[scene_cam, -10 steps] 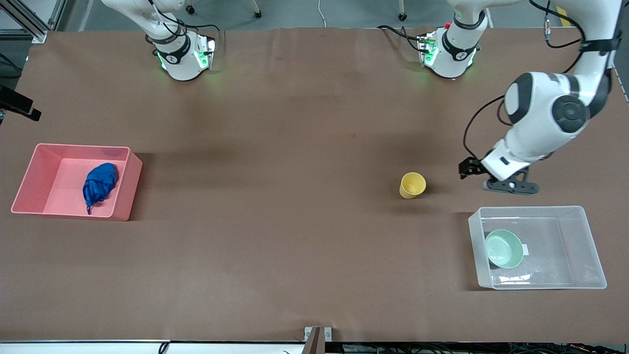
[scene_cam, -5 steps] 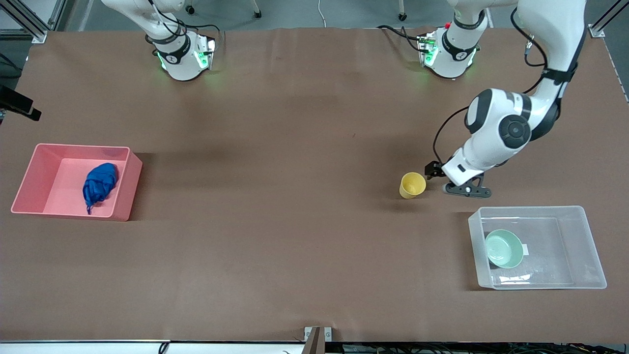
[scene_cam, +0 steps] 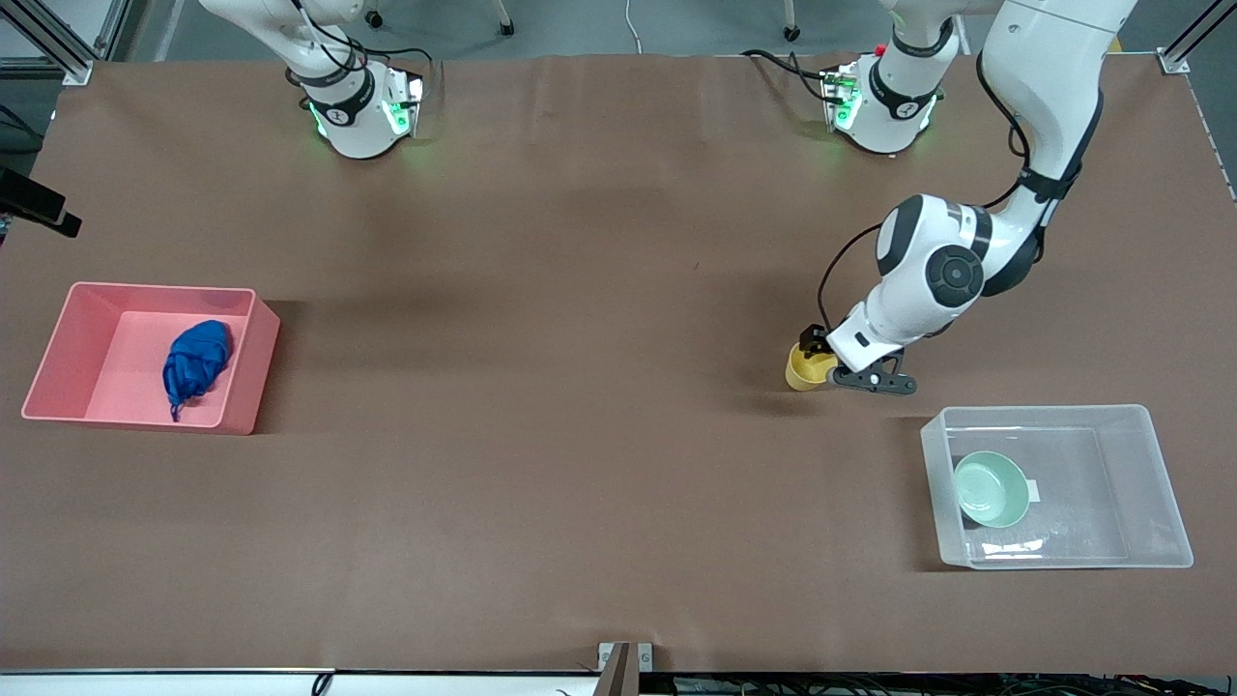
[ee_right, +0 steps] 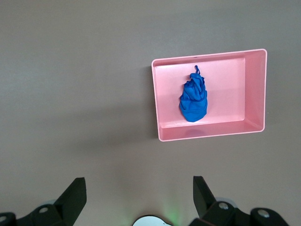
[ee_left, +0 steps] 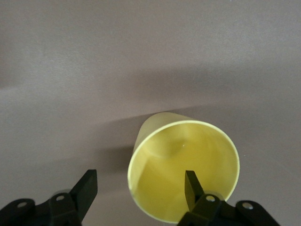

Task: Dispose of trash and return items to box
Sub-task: 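Grasp the yellow cup with the left gripper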

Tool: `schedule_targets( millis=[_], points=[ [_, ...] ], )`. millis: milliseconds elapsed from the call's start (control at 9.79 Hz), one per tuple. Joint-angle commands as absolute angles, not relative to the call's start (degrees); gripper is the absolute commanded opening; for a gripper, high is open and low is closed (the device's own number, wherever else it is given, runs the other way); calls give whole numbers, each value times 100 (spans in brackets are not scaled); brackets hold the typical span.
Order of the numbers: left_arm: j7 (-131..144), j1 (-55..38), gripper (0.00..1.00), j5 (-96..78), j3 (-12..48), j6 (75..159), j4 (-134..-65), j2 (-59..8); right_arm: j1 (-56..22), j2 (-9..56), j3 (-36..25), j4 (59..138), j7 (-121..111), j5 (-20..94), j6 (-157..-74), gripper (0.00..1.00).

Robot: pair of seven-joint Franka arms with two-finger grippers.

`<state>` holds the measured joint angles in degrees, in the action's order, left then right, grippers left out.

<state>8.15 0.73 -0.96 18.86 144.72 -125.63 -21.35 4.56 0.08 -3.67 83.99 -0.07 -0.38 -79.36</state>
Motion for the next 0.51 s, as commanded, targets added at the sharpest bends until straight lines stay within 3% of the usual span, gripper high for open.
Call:
schedule_targets(
  millis=[0,102,409],
  points=[
    [879,79,8,-44,1872,14651,-12560,-2355,466,-132,-352,8543,-62,-114,-7928,100],
    [862,88,0,-18,1872,14651,-12533,-2347,466,-132,-352,8552,-62,-114,-7910,100],
    [747,316,0,79,1898,14433,-12183,-2154,475,-132,-352,8543,-53,-114,-7901,100]
  ],
)
